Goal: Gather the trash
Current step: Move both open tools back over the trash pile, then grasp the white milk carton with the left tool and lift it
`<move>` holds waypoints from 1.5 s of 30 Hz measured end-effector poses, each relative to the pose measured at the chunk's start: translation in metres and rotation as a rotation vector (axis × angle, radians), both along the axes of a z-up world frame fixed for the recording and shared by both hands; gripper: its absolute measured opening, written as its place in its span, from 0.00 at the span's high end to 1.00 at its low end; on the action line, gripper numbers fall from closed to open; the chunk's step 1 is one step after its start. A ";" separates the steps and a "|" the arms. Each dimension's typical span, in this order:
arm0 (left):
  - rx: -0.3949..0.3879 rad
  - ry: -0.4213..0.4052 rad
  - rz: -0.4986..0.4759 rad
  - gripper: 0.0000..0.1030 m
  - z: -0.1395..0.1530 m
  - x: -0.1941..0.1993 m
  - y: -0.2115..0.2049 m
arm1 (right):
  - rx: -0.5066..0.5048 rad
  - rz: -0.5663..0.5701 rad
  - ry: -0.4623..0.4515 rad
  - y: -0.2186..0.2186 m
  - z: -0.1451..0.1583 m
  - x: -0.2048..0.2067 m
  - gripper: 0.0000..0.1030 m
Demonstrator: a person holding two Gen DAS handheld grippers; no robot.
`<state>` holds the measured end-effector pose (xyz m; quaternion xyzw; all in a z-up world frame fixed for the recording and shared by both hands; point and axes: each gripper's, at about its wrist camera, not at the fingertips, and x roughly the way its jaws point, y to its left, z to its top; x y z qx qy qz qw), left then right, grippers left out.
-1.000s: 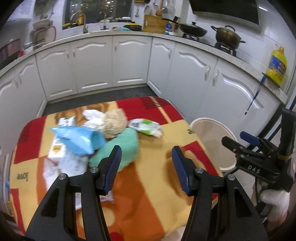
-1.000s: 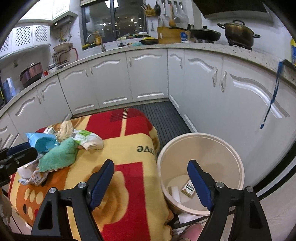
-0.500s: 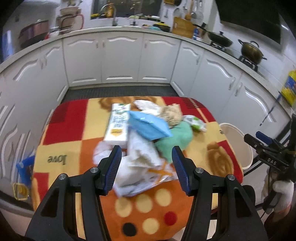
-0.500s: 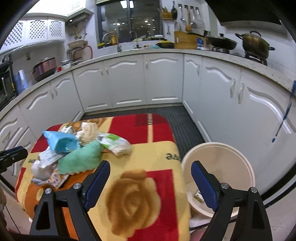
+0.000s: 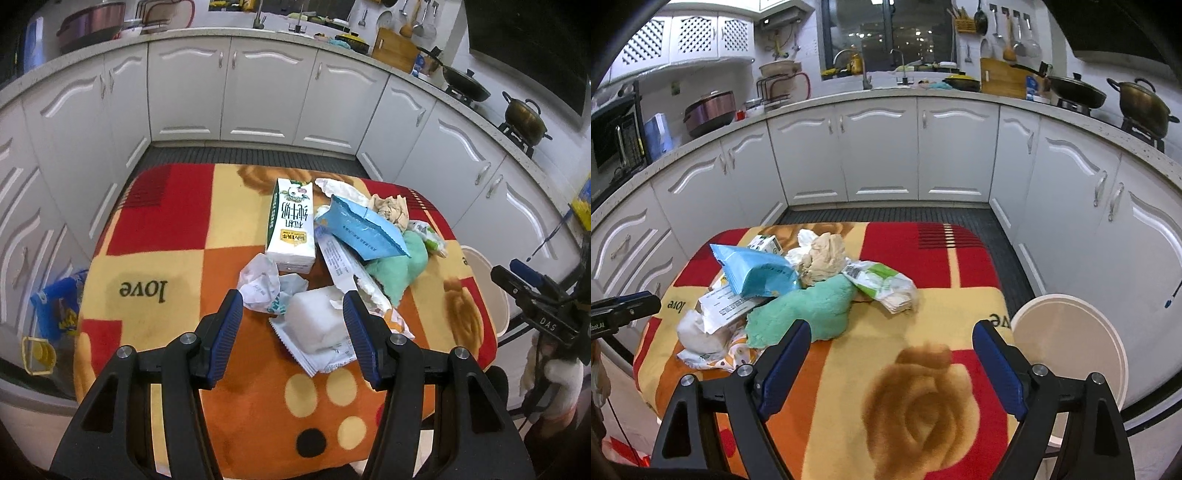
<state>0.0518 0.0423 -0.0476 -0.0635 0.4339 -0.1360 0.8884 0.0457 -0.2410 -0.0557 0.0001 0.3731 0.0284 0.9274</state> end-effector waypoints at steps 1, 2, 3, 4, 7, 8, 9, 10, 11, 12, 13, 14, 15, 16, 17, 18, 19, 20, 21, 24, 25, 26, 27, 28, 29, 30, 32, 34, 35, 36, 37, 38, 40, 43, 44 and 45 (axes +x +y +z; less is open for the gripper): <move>-0.007 0.004 -0.003 0.47 -0.001 0.002 0.001 | 0.001 0.006 0.003 0.002 -0.001 0.002 0.15; -0.011 0.006 -0.004 0.47 -0.002 0.004 0.001 | 0.000 0.008 0.005 0.004 -0.001 0.003 0.15; -0.012 0.009 -0.004 0.47 -0.003 0.006 0.002 | -0.003 0.009 0.008 0.006 -0.002 0.004 0.15; -0.014 0.012 -0.004 0.47 -0.004 0.008 0.003 | -0.006 0.011 0.010 0.008 -0.002 0.006 0.15; -0.017 0.021 0.000 0.47 -0.007 0.016 0.004 | -0.005 0.020 0.015 0.011 -0.004 0.010 0.15; -0.018 0.022 0.001 0.47 -0.008 0.017 0.006 | -0.007 0.022 0.016 0.013 -0.004 0.011 0.15; -0.018 0.023 0.002 0.47 -0.009 0.018 0.006 | -0.009 0.023 0.017 0.013 -0.004 0.012 0.15; -0.016 0.023 0.003 0.47 -0.010 0.020 0.006 | -0.010 0.024 0.019 0.015 -0.005 0.014 0.15; -0.013 0.023 0.005 0.47 -0.010 0.021 0.006 | -0.010 0.024 0.021 0.015 -0.006 0.015 0.15; -0.010 0.022 0.007 0.47 -0.011 0.023 0.006 | -0.010 0.024 0.023 0.015 -0.007 0.017 0.15; -0.008 0.021 0.008 0.47 -0.011 0.026 0.006 | -0.010 0.023 0.026 0.015 -0.008 0.019 0.15; -0.005 0.020 0.010 0.47 -0.012 0.027 0.006 | -0.011 0.023 0.028 0.014 -0.009 0.021 0.15; -0.002 0.017 0.011 0.47 -0.012 0.030 0.006 | -0.012 0.022 0.029 0.014 -0.010 0.022 0.15; 0.001 0.017 0.011 0.47 -0.013 0.033 0.005 | -0.013 0.020 0.031 0.012 -0.011 0.025 0.15; 0.009 0.020 0.008 0.47 -0.015 0.038 0.003 | -0.013 0.019 0.033 0.011 -0.012 0.027 0.15; 0.017 0.028 0.003 0.47 -0.017 0.042 0.002 | -0.012 0.018 0.037 0.008 -0.013 0.031 0.15; 0.027 0.040 -0.007 0.47 -0.021 0.049 -0.001 | -0.013 0.016 0.042 0.006 -0.015 0.035 0.15; 0.032 0.046 -0.013 0.47 -0.023 0.054 -0.001 | -0.013 0.015 0.047 0.004 -0.016 0.038 0.15; 0.040 0.053 -0.018 0.47 -0.026 0.060 -0.002 | -0.012 0.015 0.054 0.002 -0.018 0.042 0.15; 0.054 0.069 -0.025 0.47 -0.033 0.074 -0.006 | -0.001 0.021 0.071 -0.004 -0.023 0.053 0.15; 0.059 0.075 -0.026 0.47 -0.036 0.079 -0.008 | 0.006 0.027 0.078 -0.005 -0.024 0.057 0.15; 0.063 0.081 -0.027 0.47 -0.038 0.085 -0.009 | 0.013 0.033 0.084 -0.007 -0.026 0.061 0.15; 0.067 0.089 -0.028 0.47 -0.042 0.091 -0.011 | 0.016 0.036 0.088 -0.008 -0.028 0.064 0.15; 0.068 0.094 -0.028 0.47 -0.044 0.095 -0.012 | 0.019 0.039 0.096 -0.009 -0.030 0.068 0.15; 0.069 0.103 -0.029 0.47 -0.047 0.100 -0.013 | 0.021 0.041 0.102 -0.010 -0.031 0.072 0.15; 0.067 0.109 -0.030 0.47 -0.049 0.104 -0.014 | 0.022 0.045 0.108 -0.010 -0.033 0.074 0.15; 0.060 0.117 -0.043 0.47 -0.051 0.111 -0.018 | 0.018 0.056 0.116 -0.011 -0.036 0.079 0.15; 0.063 0.120 -0.056 0.47 -0.052 0.118 -0.024 | 0.010 0.065 0.121 -0.011 -0.039 0.083 0.14; 0.068 0.120 -0.062 0.46 -0.053 0.121 -0.027 | 0.010 0.069 0.126 -0.011 -0.041 0.086 0.13; 0.067 0.121 -0.067 0.46 -0.054 0.124 -0.028 | 0.011 0.072 0.129 -0.012 -0.042 0.087 0.12; 0.065 0.123 -0.070 0.46 -0.054 0.128 -0.030 | 0.013 0.075 0.132 -0.012 -0.043 0.090 0.12; 0.066 0.128 -0.073 0.46 -0.054 0.132 -0.033 | 0.015 0.077 0.135 -0.012 -0.045 0.092 0.12; 0.078 0.129 -0.079 0.46 -0.054 0.137 -0.039 | 0.016 0.081 0.141 -0.010 -0.048 0.096 0.11; 0.097 0.134 -0.083 0.46 -0.057 0.144 -0.044 | 0.019 0.087 0.145 -0.009 -0.050 0.101 0.11; 0.097 0.140 -0.085 0.46 -0.059 0.147 -0.045 | 0.019 0.089 0.146 -0.009 -0.051 0.104 0.11; 0.094 0.145 -0.085 0.46 -0.061 0.149 -0.046 | 0.017 0.089 0.147 -0.008 -0.052 0.106 0.11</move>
